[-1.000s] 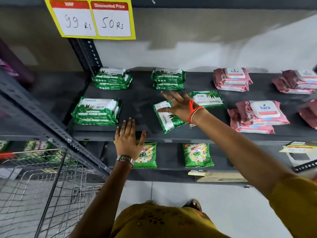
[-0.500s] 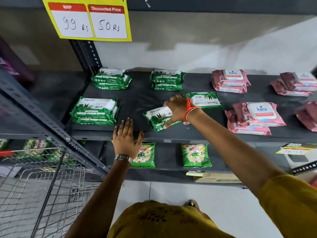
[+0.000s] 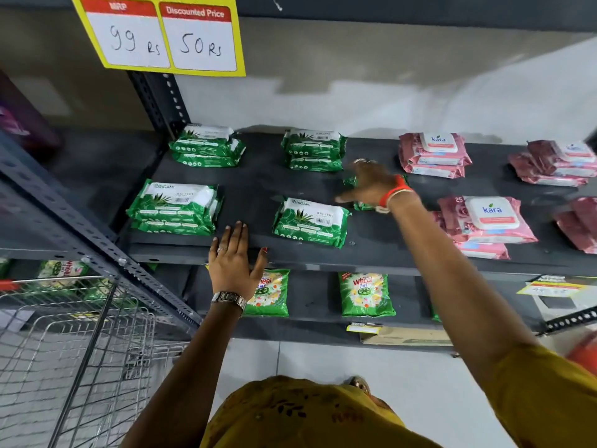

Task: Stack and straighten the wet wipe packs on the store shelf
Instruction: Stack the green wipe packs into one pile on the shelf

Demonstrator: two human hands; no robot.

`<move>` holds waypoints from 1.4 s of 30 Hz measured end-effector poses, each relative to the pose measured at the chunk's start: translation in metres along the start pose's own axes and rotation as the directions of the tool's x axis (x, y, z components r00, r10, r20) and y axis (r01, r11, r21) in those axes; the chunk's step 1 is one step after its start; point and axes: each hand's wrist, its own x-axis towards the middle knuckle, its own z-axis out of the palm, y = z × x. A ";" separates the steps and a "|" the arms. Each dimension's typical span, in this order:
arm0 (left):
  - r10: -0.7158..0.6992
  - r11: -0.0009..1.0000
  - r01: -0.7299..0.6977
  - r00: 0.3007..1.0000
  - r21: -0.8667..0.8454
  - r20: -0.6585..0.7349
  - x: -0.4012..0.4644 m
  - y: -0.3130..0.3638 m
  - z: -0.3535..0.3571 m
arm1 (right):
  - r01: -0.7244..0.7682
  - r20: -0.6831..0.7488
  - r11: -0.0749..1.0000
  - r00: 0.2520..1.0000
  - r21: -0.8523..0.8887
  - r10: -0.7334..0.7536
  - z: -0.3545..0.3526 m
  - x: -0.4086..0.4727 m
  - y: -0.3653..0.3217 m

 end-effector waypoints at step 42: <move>-0.014 0.999 0.011 0.998 -0.040 -0.063 0.002 -0.002 0.004 | 0.067 -0.068 0.936 0.993 -0.346 -0.096 -0.003 -0.009 -0.060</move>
